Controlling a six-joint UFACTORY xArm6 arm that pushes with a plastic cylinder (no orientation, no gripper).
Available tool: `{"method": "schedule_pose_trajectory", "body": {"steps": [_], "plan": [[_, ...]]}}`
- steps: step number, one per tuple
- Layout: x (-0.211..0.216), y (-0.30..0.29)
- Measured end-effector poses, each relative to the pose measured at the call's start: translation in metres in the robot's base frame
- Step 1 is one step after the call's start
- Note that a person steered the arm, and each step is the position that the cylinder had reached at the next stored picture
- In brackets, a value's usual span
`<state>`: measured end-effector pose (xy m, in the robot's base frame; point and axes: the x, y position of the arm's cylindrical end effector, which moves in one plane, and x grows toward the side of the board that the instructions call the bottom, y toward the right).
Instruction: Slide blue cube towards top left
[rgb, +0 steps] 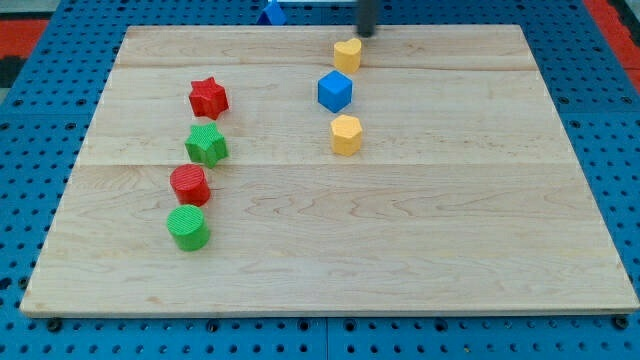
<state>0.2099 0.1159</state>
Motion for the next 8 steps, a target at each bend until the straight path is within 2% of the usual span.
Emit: {"method": "schedule_pose_trajectory", "body": {"steps": [1,2,3,4,5,7,8], "plan": [[0.069,0.033],[0.099,-0.04],[0.106,-0.077],[0.122,-0.061],[0.131,-0.119],[0.047,-0.199],[0.088,-0.177]]}}
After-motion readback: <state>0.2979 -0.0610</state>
